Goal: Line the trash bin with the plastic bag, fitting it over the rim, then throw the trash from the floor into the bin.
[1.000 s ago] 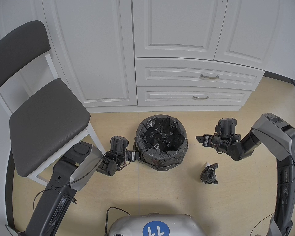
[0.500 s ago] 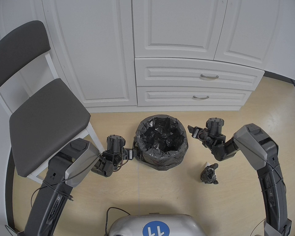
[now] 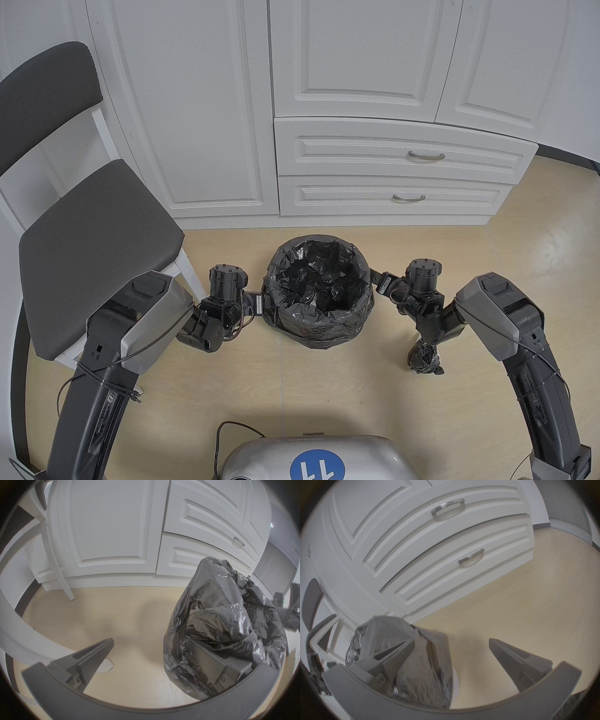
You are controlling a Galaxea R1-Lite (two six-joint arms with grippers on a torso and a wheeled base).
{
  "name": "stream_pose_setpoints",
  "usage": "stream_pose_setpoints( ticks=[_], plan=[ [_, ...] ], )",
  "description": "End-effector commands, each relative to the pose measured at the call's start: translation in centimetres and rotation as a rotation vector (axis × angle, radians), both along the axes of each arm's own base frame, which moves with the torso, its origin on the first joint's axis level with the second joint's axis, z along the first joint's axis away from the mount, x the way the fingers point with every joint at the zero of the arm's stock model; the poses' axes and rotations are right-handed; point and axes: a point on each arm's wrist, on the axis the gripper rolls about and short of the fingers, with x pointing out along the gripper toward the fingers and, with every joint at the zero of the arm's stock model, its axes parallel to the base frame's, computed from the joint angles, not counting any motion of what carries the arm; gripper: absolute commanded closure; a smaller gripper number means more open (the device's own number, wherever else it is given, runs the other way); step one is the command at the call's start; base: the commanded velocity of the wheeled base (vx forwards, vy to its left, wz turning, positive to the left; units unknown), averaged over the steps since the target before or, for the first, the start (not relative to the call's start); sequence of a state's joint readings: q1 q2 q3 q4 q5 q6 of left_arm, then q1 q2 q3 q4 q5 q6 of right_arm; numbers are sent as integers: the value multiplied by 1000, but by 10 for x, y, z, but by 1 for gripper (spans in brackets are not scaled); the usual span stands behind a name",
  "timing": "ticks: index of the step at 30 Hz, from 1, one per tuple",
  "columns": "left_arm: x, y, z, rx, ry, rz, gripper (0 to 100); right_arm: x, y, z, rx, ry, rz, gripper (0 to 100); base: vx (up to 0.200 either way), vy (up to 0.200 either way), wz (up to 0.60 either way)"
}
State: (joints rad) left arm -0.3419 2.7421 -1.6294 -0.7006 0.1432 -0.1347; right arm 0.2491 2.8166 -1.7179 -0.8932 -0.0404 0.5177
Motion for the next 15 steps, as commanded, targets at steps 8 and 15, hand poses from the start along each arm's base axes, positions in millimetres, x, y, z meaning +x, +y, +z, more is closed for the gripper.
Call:
stream_pose_setpoints(
  ticks=[8, 15],
  plan=[
    [18, 16, 36, 42, -120, 71, 0, -46, -22, 14, -22, 39, 172, 0, 0, 0, 0],
    [30, 18, 37, 46, -159, 92, 0, -17, -21, 9, -81, -60, 26, 0, 0, 0, 0]
  ],
)
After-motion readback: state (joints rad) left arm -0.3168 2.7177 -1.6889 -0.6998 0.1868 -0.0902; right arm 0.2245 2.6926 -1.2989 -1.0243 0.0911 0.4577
